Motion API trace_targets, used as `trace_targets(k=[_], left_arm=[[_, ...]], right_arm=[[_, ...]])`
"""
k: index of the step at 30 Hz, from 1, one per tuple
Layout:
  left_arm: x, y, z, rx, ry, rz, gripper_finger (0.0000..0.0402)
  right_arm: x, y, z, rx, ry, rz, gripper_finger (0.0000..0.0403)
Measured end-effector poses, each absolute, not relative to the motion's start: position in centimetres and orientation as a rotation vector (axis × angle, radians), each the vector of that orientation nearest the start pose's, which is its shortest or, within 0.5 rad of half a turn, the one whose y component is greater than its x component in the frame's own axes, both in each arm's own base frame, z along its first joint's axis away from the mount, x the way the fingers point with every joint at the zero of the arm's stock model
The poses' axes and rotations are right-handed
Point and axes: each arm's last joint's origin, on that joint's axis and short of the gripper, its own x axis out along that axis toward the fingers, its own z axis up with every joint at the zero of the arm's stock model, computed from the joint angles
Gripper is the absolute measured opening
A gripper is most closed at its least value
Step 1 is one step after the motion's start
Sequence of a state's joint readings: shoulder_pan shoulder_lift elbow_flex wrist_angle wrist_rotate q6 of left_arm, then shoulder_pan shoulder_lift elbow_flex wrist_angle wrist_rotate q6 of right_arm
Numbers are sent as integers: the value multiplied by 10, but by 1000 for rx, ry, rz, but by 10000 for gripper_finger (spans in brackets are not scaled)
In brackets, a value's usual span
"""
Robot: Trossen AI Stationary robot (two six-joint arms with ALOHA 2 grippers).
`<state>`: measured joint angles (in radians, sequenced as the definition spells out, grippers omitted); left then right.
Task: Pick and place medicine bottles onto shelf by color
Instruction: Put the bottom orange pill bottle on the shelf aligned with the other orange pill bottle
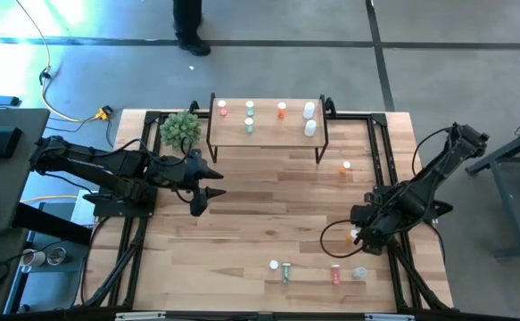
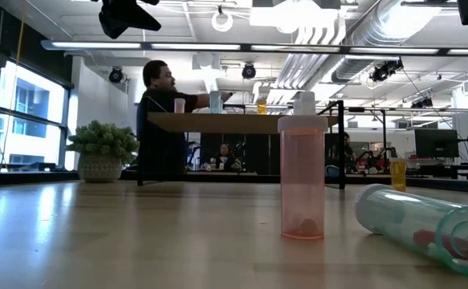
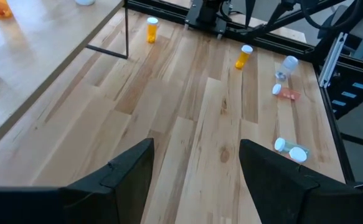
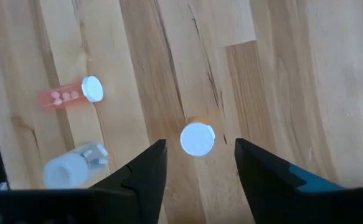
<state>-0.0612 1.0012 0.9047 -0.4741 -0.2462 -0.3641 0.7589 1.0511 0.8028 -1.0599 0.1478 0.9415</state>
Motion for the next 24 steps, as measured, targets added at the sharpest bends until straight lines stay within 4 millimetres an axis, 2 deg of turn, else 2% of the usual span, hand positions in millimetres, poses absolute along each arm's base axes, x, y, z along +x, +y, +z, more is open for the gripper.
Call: trace_targets(k=[4, 11, 24], left_arm=[[208, -6, 310, -266, 524, 280, 227], [208, -6, 310, -250, 527, 275, 227], [208, -6, 310, -250, 527, 275, 227]], right_arm=[[127, 115, 232, 181, 1308, -85, 198], [137, 125, 219, 119, 1342, -73, 199], [145, 133, 200, 82, 1433, -124, 199]])
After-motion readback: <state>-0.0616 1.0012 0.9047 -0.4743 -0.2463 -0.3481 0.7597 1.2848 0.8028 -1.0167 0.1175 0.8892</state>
